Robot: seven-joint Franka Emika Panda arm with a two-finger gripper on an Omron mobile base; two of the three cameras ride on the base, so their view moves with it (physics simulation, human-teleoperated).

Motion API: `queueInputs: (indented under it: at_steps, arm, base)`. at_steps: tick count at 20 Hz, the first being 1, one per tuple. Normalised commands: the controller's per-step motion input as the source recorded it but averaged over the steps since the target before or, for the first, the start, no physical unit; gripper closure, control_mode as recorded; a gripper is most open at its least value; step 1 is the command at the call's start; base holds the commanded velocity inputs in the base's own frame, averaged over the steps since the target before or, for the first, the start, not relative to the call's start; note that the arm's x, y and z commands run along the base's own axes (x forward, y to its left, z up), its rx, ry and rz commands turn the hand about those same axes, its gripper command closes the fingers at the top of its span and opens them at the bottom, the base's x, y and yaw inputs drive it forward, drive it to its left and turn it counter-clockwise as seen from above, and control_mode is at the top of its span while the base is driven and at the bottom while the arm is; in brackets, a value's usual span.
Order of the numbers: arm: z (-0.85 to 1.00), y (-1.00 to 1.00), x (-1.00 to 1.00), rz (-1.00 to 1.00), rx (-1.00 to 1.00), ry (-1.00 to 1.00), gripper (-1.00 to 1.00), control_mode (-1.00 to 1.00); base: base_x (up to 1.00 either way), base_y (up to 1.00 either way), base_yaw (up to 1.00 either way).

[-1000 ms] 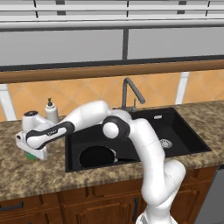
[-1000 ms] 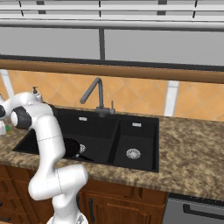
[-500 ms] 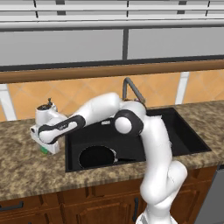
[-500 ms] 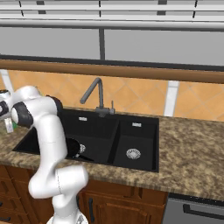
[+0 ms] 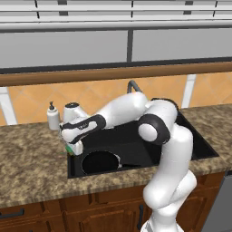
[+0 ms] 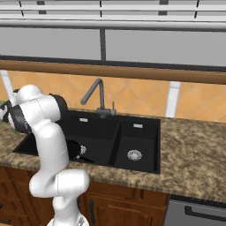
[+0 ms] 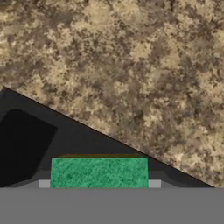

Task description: Pick the pan and sponge and place them into the sink. Then turn on the water.

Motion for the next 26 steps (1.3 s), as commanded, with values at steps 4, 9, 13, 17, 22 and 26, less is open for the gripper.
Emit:
queueInputs:
  at_steps: [4, 9, 13, 17, 22, 26]
  arm:
    - [-0.03, -1.00, 0.00, -0.30, 0.00, 0.04, 1.00, -1.00]
    - [-0.30, -1.00, 0.00, -0.29, 0.00, 0.02, 1.00, -1.00]
    - [-0.64, -0.83, 0.07, -0.26, 0.00, 0.00, 1.00, -1.00]
    - [-0.53, -0.45, 0.36, -0.18, 0.00, 0.01, 1.00, -1.00]
    - [-0.26, 0.00, 0.49, -0.09, 0.00, 0.00, 1.00, -1.00]
    - [-0.30, 0.00, 0.43, -0.09, 0.00, 0.02, 1.00, -1.00]
  base:
    - [0.00, 0.00, 0.00]
    - [0.00, 0.00, 0.00]
    - [0.00, 0.00, 0.00]
    - [0.00, 0.00, 0.00]
    - [0.00, 0.00, 0.00]
    - [0.00, 0.00, 0.00]
